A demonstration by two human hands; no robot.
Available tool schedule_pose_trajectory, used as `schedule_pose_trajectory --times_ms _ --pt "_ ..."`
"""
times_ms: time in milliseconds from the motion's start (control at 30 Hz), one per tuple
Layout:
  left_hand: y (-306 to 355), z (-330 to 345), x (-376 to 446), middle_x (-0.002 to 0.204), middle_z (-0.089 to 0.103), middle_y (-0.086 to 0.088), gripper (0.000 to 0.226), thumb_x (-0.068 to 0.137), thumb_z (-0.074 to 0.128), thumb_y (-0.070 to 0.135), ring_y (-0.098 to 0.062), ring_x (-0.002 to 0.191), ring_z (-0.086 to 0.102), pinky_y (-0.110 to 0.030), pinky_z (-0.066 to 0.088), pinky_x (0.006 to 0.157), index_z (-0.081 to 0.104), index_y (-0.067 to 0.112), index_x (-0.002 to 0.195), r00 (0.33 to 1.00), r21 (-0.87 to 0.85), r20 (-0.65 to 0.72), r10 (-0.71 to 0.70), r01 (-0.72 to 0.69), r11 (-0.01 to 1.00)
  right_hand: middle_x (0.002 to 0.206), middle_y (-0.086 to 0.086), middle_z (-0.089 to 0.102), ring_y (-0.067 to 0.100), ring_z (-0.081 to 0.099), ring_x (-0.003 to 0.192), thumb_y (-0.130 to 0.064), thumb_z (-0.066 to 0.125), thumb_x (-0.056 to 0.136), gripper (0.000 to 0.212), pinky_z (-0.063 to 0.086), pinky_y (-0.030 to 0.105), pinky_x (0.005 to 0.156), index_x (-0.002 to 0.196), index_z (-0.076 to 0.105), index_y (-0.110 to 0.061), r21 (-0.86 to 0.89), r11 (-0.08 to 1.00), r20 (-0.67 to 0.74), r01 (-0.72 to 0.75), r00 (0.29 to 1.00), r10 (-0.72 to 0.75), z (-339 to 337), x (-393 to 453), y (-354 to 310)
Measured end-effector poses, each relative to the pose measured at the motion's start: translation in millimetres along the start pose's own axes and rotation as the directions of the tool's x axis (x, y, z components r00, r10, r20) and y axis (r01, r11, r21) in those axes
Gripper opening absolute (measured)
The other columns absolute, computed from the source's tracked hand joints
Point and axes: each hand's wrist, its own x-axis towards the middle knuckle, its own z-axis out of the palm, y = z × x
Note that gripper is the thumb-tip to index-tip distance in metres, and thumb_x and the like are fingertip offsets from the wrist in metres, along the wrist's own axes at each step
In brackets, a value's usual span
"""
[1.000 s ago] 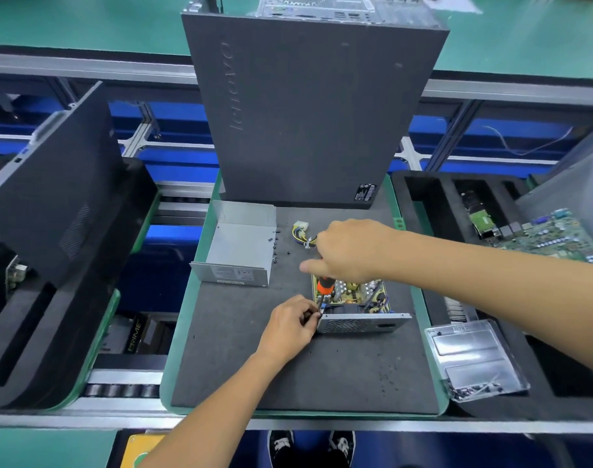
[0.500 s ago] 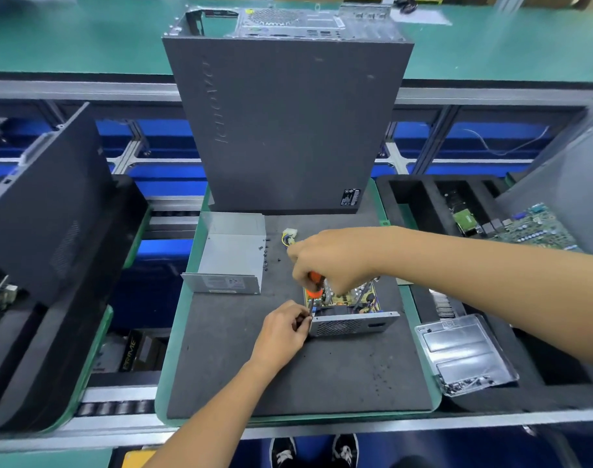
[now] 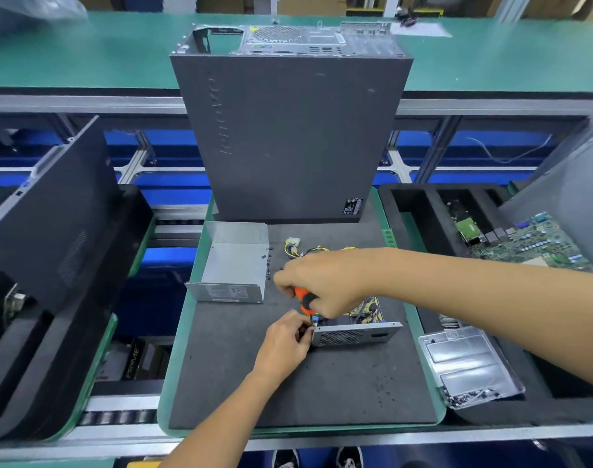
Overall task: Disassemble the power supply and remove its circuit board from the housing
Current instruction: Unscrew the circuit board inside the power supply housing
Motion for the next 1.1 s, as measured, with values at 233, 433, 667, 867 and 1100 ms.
schedule_pose_trajectory --times_ms 233,433,667,867,1100 --pt "0 -1 1 0.076 0.047 0.015 0.006 0.084 0.063 0.011 0.006 0.064 0.048 -0.008 0.032 0.063 0.066 0.012 0.09 1.0 -0.001 0.015 0.002 -0.002 1.0 0.099 0.009 0.056 0.029 0.052 0.084 -0.025 0.046 0.098 0.016 0.047 0.041 0.072 0.105 0.045 -0.011 -0.069 0.992 0.062 -0.105 0.992 0.11 -7 1 2" --pt "-1 -1 0 0.078 0.047 0.011 0.007 0.085 0.062 0.011 0.003 0.064 0.046 -0.012 0.035 0.065 0.064 0.011 0.092 1.0 0.003 0.012 0.012 -0.012 1.0 0.099 0.009 0.049 0.029 0.047 0.082 -0.035 0.046 0.097 0.024 0.038 0.037 0.066 0.11 0.041 -0.015 -0.193 0.966 -0.011 -0.171 0.985 0.173 -5 -4 4" --pt "-3 1 0 0.078 0.046 0.015 0.008 0.084 0.062 0.012 0.007 0.068 0.049 -0.005 0.034 0.065 0.065 0.013 0.092 1.0 -0.015 0.016 0.009 -0.009 1.0 0.096 -0.003 0.042 0.026 0.052 0.092 -0.005 0.054 0.083 0.027 0.035 0.034 0.062 0.105 0.041 -0.017 -0.061 0.998 0.09 -0.025 0.995 0.03 -4 -3 5" --pt "-7 2 0 0.08 0.049 0.013 0.008 0.084 0.062 0.012 0.006 0.065 0.046 -0.015 0.038 0.065 0.065 0.014 0.091 0.999 0.004 0.002 0.038 -0.038 0.999 0.102 0.013 0.054 0.031 0.048 0.081 -0.03 0.035 0.102 0.021 0.047 0.042 0.073 0.107 0.042 -0.011 -0.182 0.966 0.003 -0.183 0.982 0.186 0 0 2" --pt "-6 3 3 0.073 0.043 0.017 0.003 0.084 0.062 0.013 0.001 0.063 0.047 -0.015 0.035 0.062 0.062 0.015 0.086 0.999 0.01 -0.003 0.038 -0.038 0.999 0.097 0.004 0.053 0.025 0.05 0.086 -0.003 0.058 0.083 0.027 0.026 0.024 0.051 0.102 0.043 -0.013 0.038 0.999 0.056 -0.022 0.998 0.02 -12 0 8"
